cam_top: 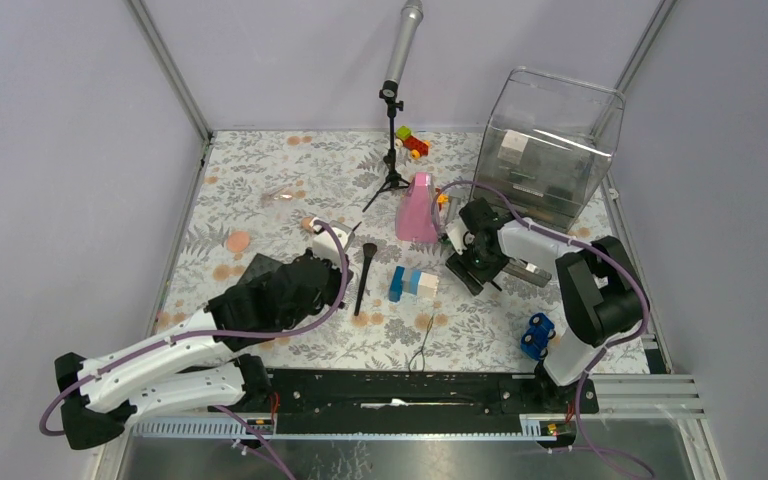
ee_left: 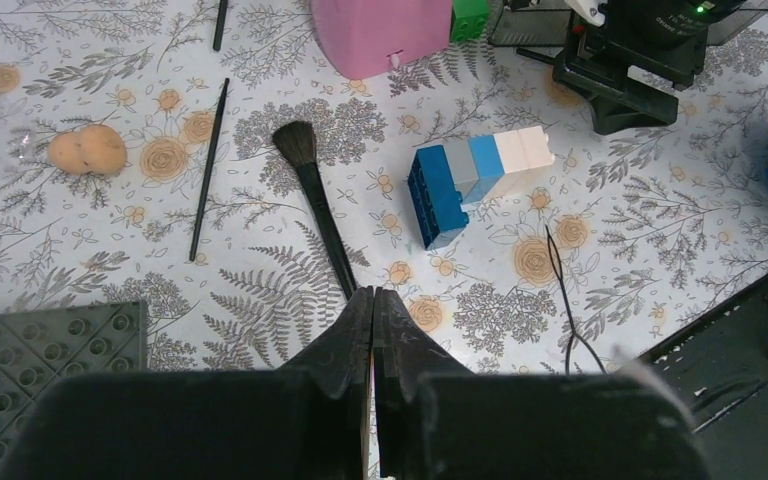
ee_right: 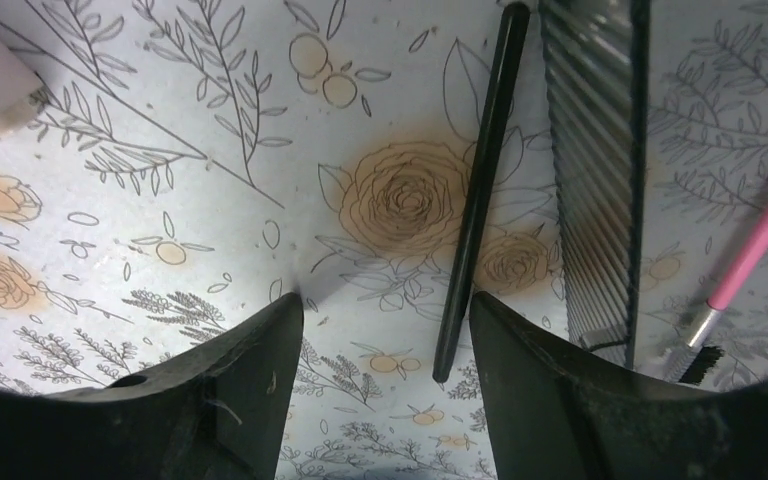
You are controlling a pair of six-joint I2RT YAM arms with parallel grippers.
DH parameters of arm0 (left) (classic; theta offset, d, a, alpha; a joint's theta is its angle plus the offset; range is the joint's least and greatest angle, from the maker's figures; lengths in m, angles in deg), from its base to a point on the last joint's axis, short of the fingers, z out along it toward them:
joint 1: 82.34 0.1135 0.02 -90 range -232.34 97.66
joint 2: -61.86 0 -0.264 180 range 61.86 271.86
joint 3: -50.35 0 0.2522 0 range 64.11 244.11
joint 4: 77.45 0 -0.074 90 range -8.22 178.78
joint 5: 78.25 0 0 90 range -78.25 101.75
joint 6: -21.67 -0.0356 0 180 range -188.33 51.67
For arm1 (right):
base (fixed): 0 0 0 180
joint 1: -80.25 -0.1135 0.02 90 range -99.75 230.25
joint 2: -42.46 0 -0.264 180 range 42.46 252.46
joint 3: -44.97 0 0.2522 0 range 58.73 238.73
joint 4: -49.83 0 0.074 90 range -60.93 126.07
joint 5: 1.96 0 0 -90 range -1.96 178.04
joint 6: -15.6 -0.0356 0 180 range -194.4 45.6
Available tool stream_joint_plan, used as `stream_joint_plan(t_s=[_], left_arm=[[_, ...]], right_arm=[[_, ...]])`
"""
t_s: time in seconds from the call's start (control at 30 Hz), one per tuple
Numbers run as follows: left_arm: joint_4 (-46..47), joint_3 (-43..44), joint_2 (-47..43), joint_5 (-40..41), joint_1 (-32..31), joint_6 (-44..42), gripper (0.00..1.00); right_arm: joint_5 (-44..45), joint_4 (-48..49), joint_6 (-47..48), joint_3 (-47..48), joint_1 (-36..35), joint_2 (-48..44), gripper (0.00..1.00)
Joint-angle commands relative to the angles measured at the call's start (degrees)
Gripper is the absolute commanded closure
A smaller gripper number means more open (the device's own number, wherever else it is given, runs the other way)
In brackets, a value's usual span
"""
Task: Organize the makeup
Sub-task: Pick up the makeup from the center of the board.
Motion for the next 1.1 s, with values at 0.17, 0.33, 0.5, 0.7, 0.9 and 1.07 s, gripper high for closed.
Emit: stream_joint_plan(t_s=[0.17,0.33,0.5,0.7,0.9,1.07], left_arm=[[2.88,0.16,-0.05,-0.84,1.35,-2.32,0.98],[3.5,-0.5,0.02,-1.15,1.94,-2.5,0.98],[3.91,-1.06,-0.3,-1.27,2.32,-2.5,0.98],[4.4,-1.77,-0.31,-1.33,2.71,-2.5,0.98],[5.18,-2.56,-0.66,-0.92,3.26,-2.53,0.98],[5.54,-2.63,-0.57,-1.05,3.86,-2.5,0.99]], right_arm=[[-4.02,-2.37,1.81,3.38,2.82,5.24,0.33],[-6.34,-4.29,1.78,5.11,3.22,7.79,0.53],[-8.32,-4.05,0.67,6.18,3.22,9.13,0.76],[-10.02,-2.81,-0.41,6.78,3.09,9.08,1.0],[-11.15,-1.28,-0.3,6.41,3.01,-0.41,1.0],[-12.07,-1.98,0.93,7.44,3.02,-7.73,1.0]])
